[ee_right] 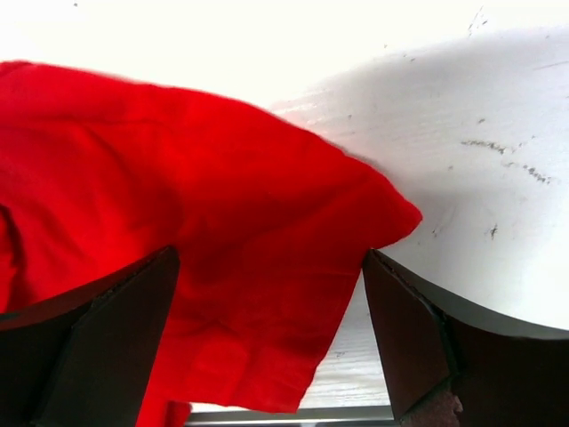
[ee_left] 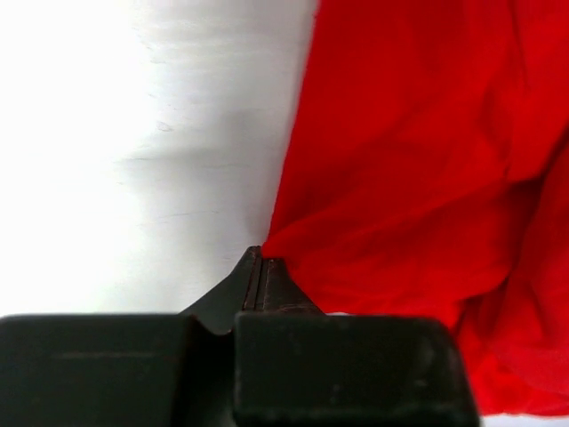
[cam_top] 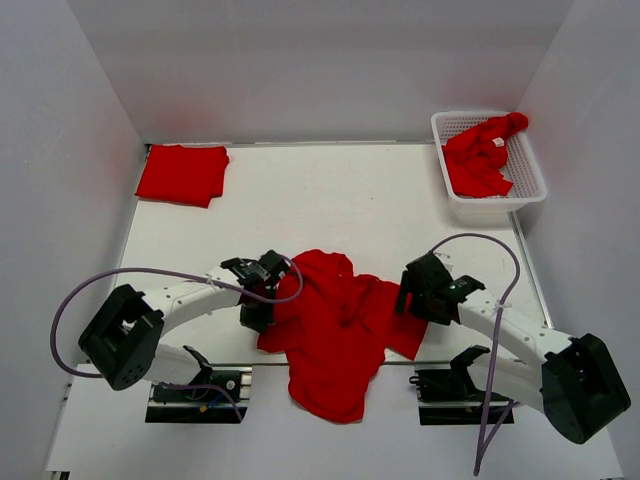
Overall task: Fold and stack the t-shirts
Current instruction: Flatten out the tshirt
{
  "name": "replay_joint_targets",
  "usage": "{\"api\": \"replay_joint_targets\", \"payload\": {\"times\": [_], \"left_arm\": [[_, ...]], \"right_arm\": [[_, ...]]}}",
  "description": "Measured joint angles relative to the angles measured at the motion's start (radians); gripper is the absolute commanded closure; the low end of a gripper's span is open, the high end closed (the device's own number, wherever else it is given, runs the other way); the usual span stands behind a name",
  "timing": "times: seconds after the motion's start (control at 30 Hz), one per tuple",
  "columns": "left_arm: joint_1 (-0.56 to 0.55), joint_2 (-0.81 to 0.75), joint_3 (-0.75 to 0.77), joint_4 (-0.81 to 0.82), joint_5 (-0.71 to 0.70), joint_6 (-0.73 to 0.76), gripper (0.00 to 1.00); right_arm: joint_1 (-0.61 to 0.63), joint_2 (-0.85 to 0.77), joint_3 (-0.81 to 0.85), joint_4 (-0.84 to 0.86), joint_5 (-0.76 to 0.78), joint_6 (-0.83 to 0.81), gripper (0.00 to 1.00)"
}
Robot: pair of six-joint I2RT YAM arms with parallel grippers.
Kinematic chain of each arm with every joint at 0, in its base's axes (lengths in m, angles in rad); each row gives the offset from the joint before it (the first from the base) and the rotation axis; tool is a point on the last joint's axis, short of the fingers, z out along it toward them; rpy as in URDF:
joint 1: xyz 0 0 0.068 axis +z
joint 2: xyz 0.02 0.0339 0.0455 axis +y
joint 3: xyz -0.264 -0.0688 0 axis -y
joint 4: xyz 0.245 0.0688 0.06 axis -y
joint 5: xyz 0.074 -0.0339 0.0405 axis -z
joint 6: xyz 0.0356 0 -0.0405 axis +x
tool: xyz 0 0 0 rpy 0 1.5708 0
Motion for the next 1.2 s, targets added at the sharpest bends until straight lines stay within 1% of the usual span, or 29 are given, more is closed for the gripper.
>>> {"api": "replay_joint_targets", "payload": {"times": [0.03, 0.07, 0.1, 0.13, 0.17, 0.3, 0.4, 0.47, 0.63, 0.73, 0.77, 0.8, 0.83, 0.93, 1.03, 1.1, 1.2], "left_arm": [[0.000, 0.002, 0.005, -0.005, -0.013, -0.005, 1.00], [0.000, 0.003, 0.013, -0.013, -0.035, -0.013, 1.00], [0.000, 0.002, 0.024, -0.015, -0.044, -0.016, 1.00], [0.000, -0.003, 0.038, -0.021, -0.063, -0.021, 1.00], [0.000, -0.012, 0.055, -0.025, -0.082, -0.027, 1.00], [0.002, -0.071, 0.162, -0.035, -0.187, -0.043, 1.00], [0.006, -0.087, 0.291, -0.053, -0.291, -0.047, 1.00], [0.007, -0.087, 0.383, -0.060, -0.366, -0.040, 1.00], [0.010, -0.037, 0.673, -0.145, -0.581, -0.003, 1.00], [0.012, 0.021, 0.863, -0.191, -0.710, 0.039, 1.00], [0.014, 0.039, 0.917, -0.202, -0.747, 0.056, 1.00], [0.015, 0.056, 0.975, -0.210, -0.788, 0.080, 1.00], [0.016, 0.071, 1.022, -0.209, -0.822, 0.105, 1.00], [0.021, 0.098, 1.149, -0.174, -0.916, 0.233, 1.00], [0.024, 0.085, 1.213, -0.052, -0.983, 0.409, 1.00], [0.025, 0.055, 1.221, 0.061, -1.023, 0.529, 1.00], [0.022, -0.014, 1.214, 0.278, -1.061, 0.749, 1.00]], "right_arm": [[0.000, 0.006, 0.002, 0.002, 0.006, -0.001, 0.23], [0.000, 0.012, 0.002, 0.003, 0.014, -0.003, 0.56], [0.000, 0.017, 0.003, 0.010, 0.021, -0.003, 0.56], [0.000, 0.023, 0.000, 0.028, 0.029, 0.007, 0.95], [-0.003, 0.031, 0.001, 0.035, 0.037, 0.003, 1.00], [-0.004, 0.040, 0.002, 0.052, 0.062, 0.016, 1.00], [-0.004, 0.040, 0.049, 0.023, 0.114, 0.011, 1.00], [-0.006, 0.034, 0.127, 0.001, 0.166, -0.001, 1.00], [-0.023, -0.019, 0.371, -0.005, 0.315, -0.060, 1.00], [-0.041, -0.035, 0.526, -0.006, 0.418, -0.122, 1.00], [-0.043, -0.035, 0.547, -0.003, 0.449, -0.147, 1.00], [-0.051, -0.038, 0.628, -0.001, 0.475, -0.179, 1.00], [-0.055, -0.037, 0.674, 0.005, 0.498, -0.213, 1.00], [-0.063, -0.030, 0.825, 0.041, 0.560, -0.332, 1.00], [-0.064, -0.023, 0.967, 0.106, 0.615, -0.473, 1.00], [-0.066, -0.019, 1.054, 0.148, 0.642, -0.562, 1.00], [-0.068, -0.007, 1.196, 0.195, 0.674, -0.692, 1.00]]}}
